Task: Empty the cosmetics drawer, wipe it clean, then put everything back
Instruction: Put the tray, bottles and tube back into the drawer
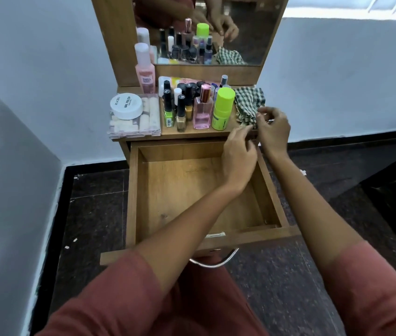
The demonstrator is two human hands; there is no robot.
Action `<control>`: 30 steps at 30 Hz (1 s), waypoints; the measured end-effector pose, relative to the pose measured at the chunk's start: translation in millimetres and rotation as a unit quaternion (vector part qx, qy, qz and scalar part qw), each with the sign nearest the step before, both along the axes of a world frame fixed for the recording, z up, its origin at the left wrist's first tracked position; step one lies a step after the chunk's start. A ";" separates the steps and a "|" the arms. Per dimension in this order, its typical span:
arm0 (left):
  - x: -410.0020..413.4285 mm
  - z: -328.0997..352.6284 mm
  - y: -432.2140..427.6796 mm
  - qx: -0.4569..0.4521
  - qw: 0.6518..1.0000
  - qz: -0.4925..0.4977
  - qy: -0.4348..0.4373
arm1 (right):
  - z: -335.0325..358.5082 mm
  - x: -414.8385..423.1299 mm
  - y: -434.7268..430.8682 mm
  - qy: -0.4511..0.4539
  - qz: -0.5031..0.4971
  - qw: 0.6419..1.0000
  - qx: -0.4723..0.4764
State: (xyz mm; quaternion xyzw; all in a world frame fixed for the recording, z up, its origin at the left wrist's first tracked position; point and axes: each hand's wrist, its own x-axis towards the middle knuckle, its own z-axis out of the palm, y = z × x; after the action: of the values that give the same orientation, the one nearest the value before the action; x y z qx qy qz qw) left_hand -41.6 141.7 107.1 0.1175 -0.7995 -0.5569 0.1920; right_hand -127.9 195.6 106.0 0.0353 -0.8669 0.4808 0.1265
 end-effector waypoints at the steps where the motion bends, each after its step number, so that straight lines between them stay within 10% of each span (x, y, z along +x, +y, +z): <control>1: 8.7 -0.9 -5.5 0.004 1.000 0.010 0.013 | -0.6 11.9 -6.1 -0.009 0.011 1.000 -0.022; 19: 49.4 -10.2 -199.0 0.077 0.949 0.301 0.045 | -13.9 101.5 -162.1 -0.260 0.033 0.923 -0.281; 30: 8.9 11.0 -243.2 0.273 0.932 0.150 -0.185 | -14.7 94.4 -184.9 -0.306 0.011 0.896 -0.323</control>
State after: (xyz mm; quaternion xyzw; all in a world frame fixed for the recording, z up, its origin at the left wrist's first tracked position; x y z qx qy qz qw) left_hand -32.6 -101.5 118.1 0.3851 -0.6112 -0.6865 0.0829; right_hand -33.5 10.7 91.3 -0.1469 -0.6596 0.7225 -0.1459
